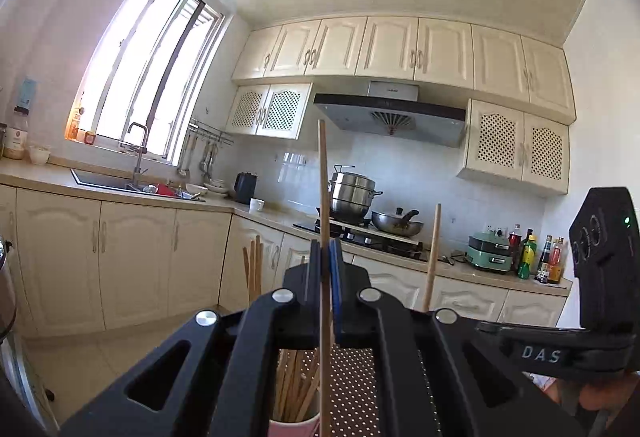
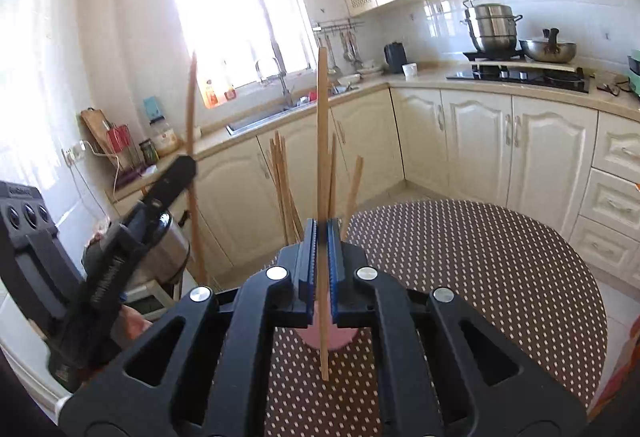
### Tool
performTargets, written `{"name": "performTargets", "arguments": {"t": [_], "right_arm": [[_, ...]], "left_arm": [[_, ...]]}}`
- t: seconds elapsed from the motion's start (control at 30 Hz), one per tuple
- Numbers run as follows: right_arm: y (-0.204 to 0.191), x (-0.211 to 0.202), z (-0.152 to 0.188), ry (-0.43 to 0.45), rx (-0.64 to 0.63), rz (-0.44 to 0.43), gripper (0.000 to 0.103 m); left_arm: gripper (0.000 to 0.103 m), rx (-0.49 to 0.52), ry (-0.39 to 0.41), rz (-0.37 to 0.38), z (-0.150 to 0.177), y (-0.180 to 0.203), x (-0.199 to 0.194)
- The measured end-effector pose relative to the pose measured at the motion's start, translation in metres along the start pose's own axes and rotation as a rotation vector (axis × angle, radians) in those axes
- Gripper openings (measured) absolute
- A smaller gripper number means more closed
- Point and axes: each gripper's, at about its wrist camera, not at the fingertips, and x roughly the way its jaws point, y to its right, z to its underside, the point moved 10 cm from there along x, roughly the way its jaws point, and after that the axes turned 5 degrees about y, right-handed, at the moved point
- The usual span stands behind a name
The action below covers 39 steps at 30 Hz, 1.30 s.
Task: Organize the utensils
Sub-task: 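Lift both chopsticks upright and carry them over the pink cup, then lower both chopsticks into the pink cup and open both grippers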
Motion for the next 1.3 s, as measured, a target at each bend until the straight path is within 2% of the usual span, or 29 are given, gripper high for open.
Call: {"name": "performTargets", "arguments": {"t": [0.3,0.5,0.73,0.87,0.93,1.03,1.3], "right_arm": [[-0.004,0.014,-0.029,0.065,0.001,-0.030,0.006],[-0.003,0.018,-0.040,0.131,0.006,-0.021,0.006],[-0.007,0.030,-0.041,0.184,0.006,-0.010,0.006],[-0.008,0.036,-0.034,0.178,0.009,-0.006,0.006],[-0.009,0.039,-0.029,0.167,0.011,-0.005,0.006],[-0.010,0.039,-0.027,0.165,0.016,-0.002,0.006],[-0.011,0.040,-0.026,0.164,0.012,-0.021,0.006]], "left_arm": [[0.005,-0.042,0.060,-0.048,0.004,-0.020,0.033],[0.005,0.021,0.082,-0.096,0.016,-0.023,0.046],[0.005,0.066,0.039,-0.098,0.042,-0.021,0.050],[0.005,0.085,0.030,-0.102,0.051,-0.024,0.045],[0.005,0.062,0.031,-0.109,0.050,-0.029,0.045],[0.005,0.023,0.086,-0.109,0.033,-0.032,0.041],[0.005,0.007,0.166,-0.118,0.014,-0.032,0.044]]}}
